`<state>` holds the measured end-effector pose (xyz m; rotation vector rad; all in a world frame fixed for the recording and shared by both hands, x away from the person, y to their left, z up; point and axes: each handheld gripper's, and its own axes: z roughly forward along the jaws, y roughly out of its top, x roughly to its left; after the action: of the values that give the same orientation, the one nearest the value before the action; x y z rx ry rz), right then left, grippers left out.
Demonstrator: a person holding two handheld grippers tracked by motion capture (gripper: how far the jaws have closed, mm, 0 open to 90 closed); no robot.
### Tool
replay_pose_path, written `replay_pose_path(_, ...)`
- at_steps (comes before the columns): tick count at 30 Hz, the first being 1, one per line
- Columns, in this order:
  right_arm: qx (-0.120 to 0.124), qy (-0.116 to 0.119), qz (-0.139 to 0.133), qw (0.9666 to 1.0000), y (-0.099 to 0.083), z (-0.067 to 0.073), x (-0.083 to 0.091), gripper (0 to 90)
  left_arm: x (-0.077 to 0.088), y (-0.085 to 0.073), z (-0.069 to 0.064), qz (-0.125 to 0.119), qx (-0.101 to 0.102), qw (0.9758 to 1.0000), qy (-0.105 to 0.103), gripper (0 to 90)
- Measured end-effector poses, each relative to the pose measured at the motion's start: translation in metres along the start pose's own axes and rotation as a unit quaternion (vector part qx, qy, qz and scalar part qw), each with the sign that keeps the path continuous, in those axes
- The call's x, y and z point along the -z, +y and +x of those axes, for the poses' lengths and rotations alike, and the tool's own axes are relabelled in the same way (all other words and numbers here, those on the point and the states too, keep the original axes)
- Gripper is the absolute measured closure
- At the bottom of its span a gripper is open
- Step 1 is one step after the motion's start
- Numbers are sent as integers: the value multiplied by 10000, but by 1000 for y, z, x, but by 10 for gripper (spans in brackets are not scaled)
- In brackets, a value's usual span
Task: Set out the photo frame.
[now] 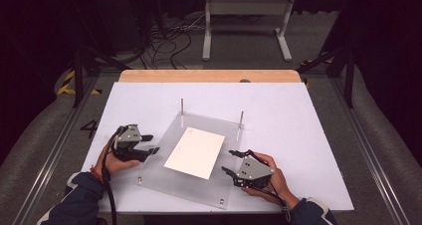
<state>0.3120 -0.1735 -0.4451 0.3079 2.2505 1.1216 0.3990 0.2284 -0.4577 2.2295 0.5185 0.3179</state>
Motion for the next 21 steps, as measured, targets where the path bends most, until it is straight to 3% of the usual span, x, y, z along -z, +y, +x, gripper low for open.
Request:
replay_pose_path(3,-34,10,-15,10000,0,-1,0,442,-2,4,-10,-48,-180,9998,-22,376)
replay_pose_path(4,-26,19,-11,10000,0,-2,0,440,-2,5,-12,-162,-228,9996,13,383)
replay_pose_path(9,-200,52,-67,9998,0,-8,4,442,4,9,-17,-451,-307,9985,-32,388)
replay_pose_path(15,-334,73,-128,9993,-1,-13,7,445,4,14,-21,-592,-452,9972,-23,426)
replay_pose_path(21,-411,58,-200,9989,1,-19,13,475,3,22,-25,-779,-565,9954,33,391)
